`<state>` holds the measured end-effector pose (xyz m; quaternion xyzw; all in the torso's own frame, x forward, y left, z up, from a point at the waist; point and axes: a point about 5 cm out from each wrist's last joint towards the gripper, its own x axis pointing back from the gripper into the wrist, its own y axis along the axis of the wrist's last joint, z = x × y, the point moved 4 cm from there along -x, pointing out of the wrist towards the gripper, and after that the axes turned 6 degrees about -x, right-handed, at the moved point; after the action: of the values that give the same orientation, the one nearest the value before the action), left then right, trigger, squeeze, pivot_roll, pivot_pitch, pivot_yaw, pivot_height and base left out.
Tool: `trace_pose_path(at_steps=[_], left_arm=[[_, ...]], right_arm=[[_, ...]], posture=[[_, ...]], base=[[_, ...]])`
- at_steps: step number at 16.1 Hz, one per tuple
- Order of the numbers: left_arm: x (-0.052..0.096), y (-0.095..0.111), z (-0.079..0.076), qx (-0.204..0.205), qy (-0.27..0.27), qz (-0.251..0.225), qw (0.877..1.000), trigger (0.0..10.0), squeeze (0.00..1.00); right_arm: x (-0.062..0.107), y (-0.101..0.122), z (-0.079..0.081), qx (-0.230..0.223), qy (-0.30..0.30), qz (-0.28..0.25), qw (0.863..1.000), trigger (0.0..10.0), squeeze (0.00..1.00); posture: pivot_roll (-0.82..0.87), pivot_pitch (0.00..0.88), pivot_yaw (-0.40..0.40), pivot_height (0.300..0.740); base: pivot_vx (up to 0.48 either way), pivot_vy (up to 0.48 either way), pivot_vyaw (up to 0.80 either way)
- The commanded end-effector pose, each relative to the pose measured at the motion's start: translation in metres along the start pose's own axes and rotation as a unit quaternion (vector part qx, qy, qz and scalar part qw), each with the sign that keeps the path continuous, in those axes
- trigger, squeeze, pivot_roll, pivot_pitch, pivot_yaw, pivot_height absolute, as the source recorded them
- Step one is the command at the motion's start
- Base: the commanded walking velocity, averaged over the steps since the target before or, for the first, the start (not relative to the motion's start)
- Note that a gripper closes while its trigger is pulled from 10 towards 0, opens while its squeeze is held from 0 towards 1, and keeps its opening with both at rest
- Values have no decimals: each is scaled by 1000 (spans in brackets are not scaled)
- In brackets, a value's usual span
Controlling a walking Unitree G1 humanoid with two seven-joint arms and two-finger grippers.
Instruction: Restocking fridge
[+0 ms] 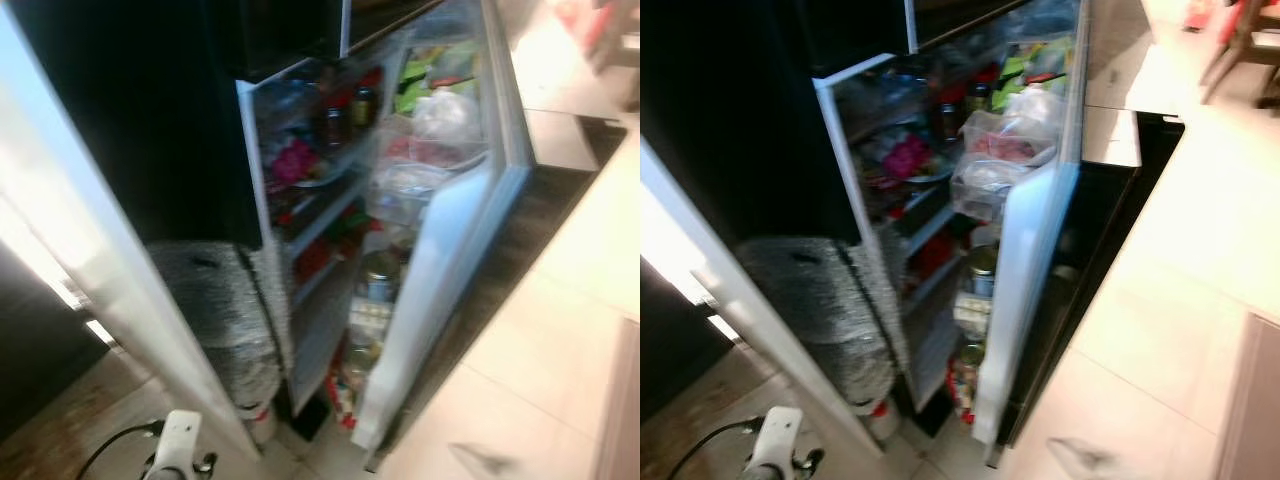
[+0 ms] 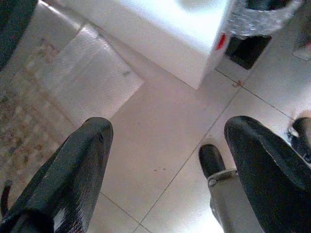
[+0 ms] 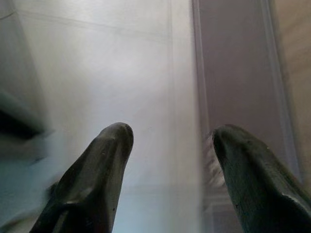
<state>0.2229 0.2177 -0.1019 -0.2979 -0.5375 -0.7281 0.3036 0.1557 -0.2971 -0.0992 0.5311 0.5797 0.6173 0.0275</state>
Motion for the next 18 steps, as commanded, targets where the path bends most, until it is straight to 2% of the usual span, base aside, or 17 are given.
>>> trace_pose_path(at_steps=[1,3,9,12,13,18], left_arm=[[1,-7,4,-1,5,10,1000,10000,0],[1,-7,4,-2,4,9,1000,10000,0],[1,-7,5,-1,6,9,1000,10000,0],[1,-7,5,-1,6,9,1000,10000,0],[1,-8,6,-1,6,9,1000,10000,0],[1,-8,6,-1,6,9,1000,10000,0]], right_arm=[[-12,21,-19,-10,-13,-14,1000,10000,0],[-12,29,-10,8,4,-31,999,10000,0],[-10,47,12,4,67,-75,995,10000,0],[3,63,40,-15,175,-133,975,10000,0],[10,68,43,-30,218,-156,963,10000,0],[11,69,42,-34,228,-161,960,10000,0]], posture=[[-149,19,7,740],[-149,17,7,740],[-143,16,8,740],[-147,21,5,740],[-150,26,6,740],[-150,26,6,740]], base=[[0,0,0],[0,0,0],[0,0,0],[0,0,0],[0,0,0],[0,0,0]])
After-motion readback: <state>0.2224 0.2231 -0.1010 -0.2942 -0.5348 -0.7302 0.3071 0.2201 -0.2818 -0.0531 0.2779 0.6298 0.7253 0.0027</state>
